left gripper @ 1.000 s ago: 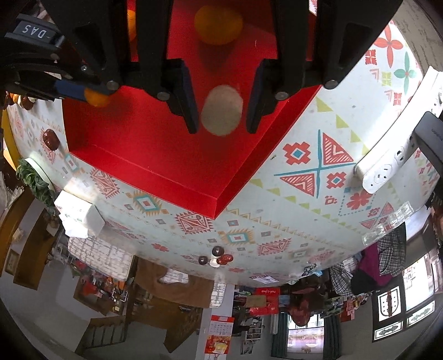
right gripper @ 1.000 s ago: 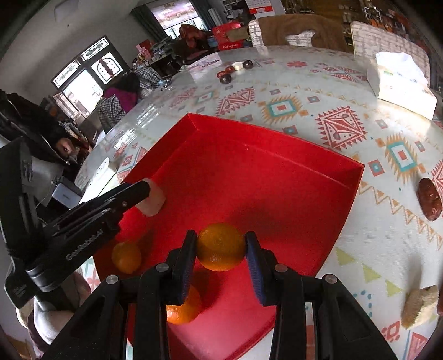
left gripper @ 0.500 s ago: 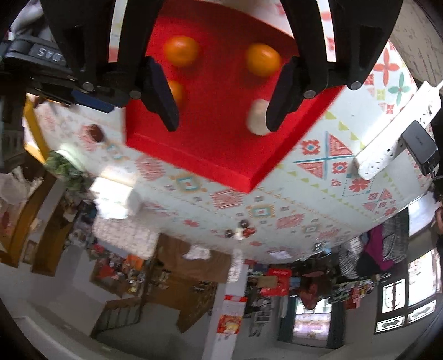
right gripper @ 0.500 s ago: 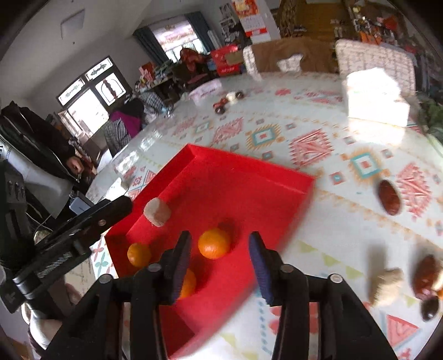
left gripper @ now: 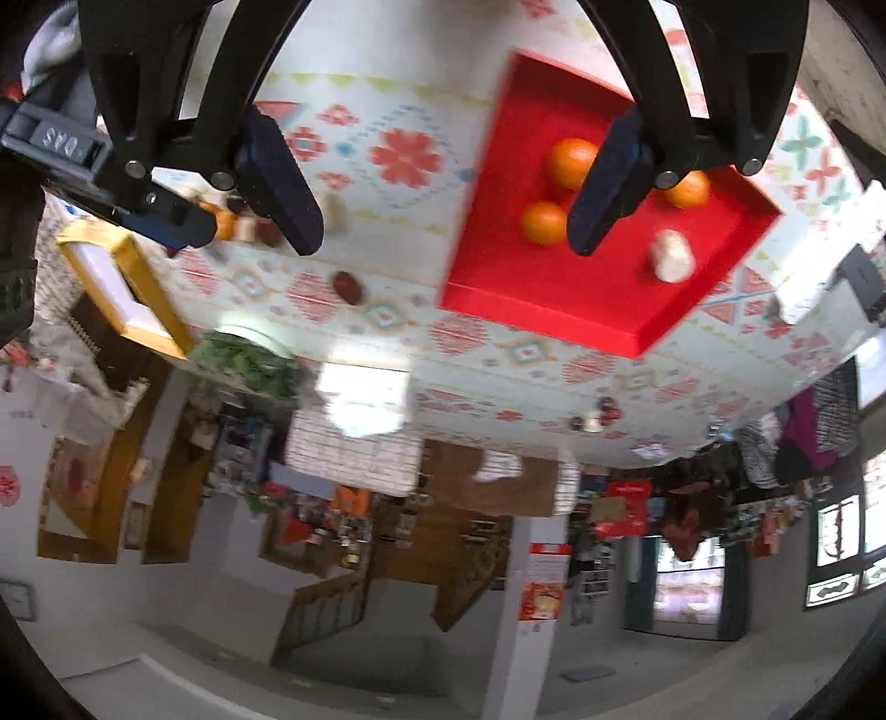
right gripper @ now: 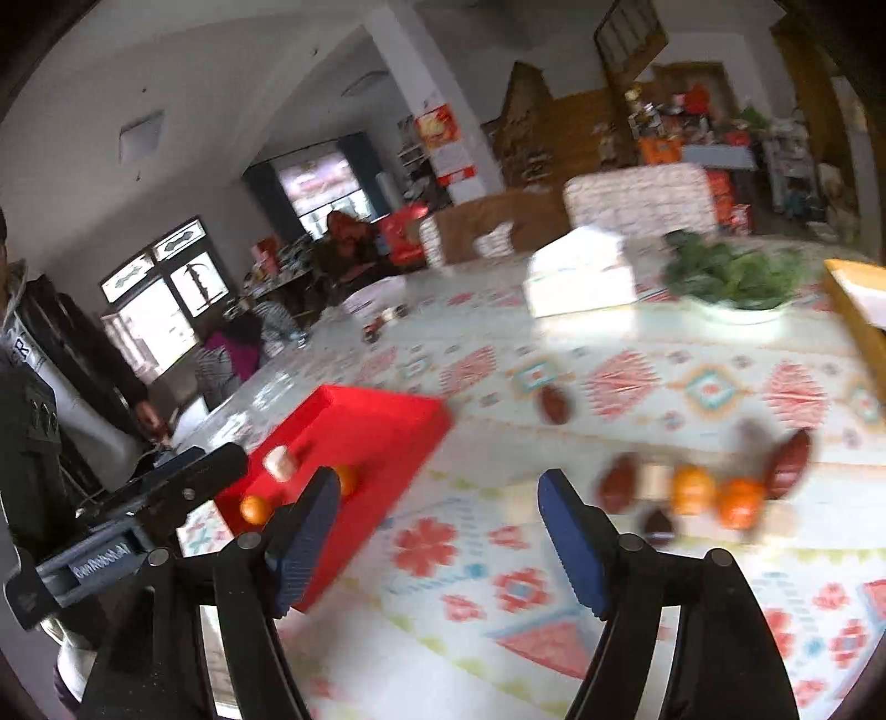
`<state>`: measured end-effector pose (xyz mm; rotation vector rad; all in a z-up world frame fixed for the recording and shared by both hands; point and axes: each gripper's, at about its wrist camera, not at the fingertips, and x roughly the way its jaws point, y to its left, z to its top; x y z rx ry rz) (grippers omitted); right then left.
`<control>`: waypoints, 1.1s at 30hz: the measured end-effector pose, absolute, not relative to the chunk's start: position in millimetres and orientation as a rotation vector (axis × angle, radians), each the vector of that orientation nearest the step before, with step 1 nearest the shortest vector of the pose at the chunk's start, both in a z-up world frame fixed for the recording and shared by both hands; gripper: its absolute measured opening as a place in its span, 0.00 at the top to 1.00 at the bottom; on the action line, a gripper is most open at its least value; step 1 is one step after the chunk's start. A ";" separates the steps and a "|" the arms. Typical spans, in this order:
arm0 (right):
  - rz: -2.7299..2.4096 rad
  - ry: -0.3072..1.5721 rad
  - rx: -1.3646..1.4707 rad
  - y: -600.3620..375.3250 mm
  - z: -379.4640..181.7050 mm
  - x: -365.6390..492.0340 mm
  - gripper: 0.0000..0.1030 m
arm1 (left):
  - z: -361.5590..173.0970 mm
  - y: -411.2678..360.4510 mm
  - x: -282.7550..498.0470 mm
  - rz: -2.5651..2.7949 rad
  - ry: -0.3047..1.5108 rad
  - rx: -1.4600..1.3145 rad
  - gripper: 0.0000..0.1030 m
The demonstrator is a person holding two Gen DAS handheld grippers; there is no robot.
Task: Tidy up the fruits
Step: 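Move both open tools back toward the remaining fruits, then grasp the square beige chunk with the left tool while the right tool grasps a round beige slice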
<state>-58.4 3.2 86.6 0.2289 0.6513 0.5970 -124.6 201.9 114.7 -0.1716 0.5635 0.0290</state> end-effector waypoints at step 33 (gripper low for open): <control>0.268 0.858 0.179 -108.1 4.3 0.9 0.51 | 34.4 127.7 -32.0 -0.111 0.815 -0.131 0.33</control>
